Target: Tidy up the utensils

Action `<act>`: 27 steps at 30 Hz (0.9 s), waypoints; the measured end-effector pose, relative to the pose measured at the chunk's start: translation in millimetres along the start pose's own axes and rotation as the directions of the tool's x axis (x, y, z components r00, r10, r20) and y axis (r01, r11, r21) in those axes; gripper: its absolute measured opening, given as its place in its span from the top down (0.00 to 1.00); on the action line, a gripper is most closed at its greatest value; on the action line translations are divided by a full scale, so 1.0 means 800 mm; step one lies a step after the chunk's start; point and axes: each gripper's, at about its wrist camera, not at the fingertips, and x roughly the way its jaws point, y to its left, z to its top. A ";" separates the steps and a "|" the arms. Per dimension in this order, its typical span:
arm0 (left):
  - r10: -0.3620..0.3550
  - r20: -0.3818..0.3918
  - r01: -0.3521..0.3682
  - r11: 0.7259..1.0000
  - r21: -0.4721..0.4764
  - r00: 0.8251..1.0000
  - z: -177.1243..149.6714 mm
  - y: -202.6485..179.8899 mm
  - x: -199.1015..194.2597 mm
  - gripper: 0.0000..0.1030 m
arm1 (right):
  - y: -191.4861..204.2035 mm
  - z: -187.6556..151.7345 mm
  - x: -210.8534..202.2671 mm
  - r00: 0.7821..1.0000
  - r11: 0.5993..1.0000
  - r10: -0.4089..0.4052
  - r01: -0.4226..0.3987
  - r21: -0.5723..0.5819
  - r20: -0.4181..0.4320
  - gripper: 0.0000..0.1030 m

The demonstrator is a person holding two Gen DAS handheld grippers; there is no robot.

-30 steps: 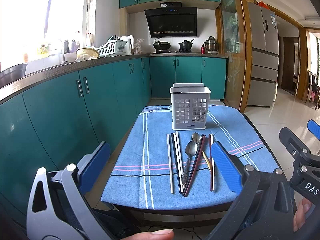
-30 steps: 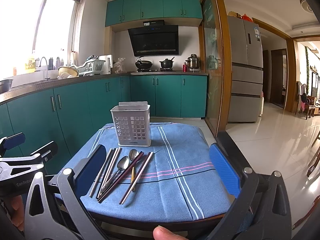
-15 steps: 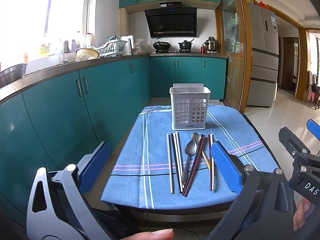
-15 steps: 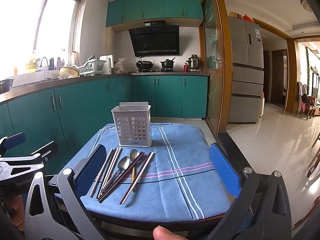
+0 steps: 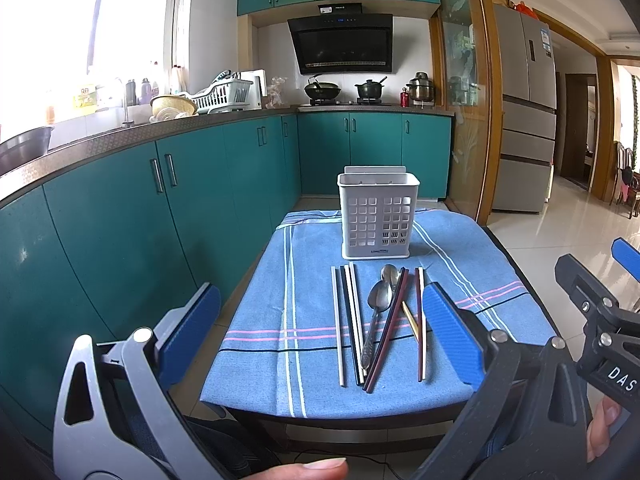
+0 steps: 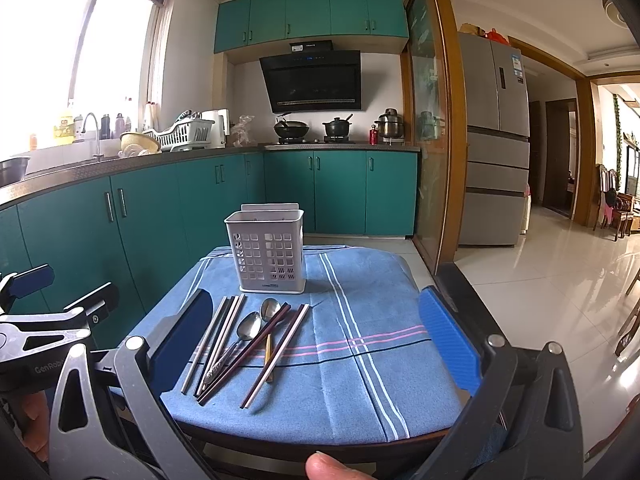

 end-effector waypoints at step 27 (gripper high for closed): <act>-0.015 -0.040 0.014 1.000 -0.003 0.999 -0.007 -0.001 0.020 0.03 | -0.004 -0.011 0.023 0.999 1.000 0.007 -0.007 0.002 -0.032 0.02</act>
